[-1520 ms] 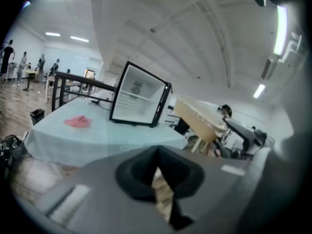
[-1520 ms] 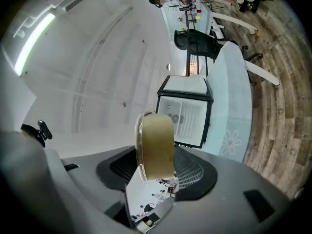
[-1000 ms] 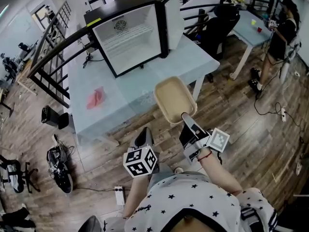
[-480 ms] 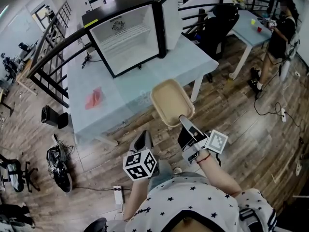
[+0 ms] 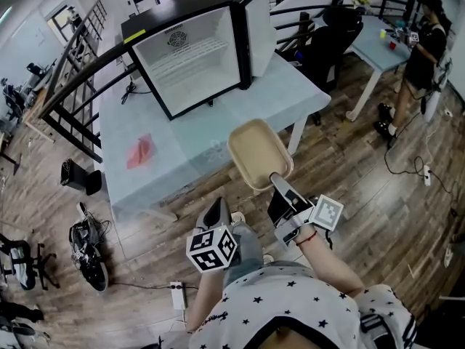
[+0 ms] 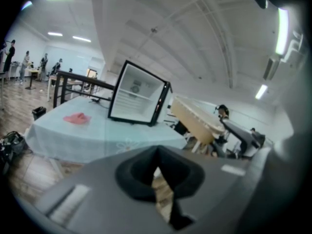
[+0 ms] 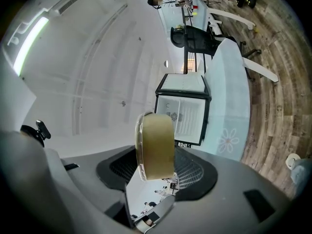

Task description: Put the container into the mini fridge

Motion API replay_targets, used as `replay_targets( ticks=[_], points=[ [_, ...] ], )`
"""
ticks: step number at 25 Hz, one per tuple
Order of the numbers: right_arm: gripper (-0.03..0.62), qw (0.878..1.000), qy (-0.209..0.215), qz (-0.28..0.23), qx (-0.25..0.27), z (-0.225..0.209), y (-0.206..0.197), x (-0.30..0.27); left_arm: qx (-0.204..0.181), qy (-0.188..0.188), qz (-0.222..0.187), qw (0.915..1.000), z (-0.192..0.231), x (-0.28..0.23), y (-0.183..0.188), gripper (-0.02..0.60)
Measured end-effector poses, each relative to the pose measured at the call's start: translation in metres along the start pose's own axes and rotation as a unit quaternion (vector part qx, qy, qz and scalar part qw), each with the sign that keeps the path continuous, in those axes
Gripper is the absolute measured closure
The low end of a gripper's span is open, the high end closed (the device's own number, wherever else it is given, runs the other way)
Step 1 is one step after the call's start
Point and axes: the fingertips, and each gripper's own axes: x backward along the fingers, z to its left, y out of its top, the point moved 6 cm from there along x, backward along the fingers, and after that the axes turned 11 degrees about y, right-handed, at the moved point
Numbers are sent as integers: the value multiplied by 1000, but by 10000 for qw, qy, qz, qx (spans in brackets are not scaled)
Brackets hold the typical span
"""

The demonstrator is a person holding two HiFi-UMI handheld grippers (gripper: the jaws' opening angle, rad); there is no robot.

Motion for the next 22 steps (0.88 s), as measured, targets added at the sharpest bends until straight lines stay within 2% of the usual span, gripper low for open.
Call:
replay_targets(
  ticks=[13,22],
  points=[
    [361,10000,11,65,64,-38,37,-65,83,7,21,10000,16,-74,33,575],
    [361,10000,-7,92,17,-64,59,-127,117,26,8,9999,37,-129,73,575]
  ],
)
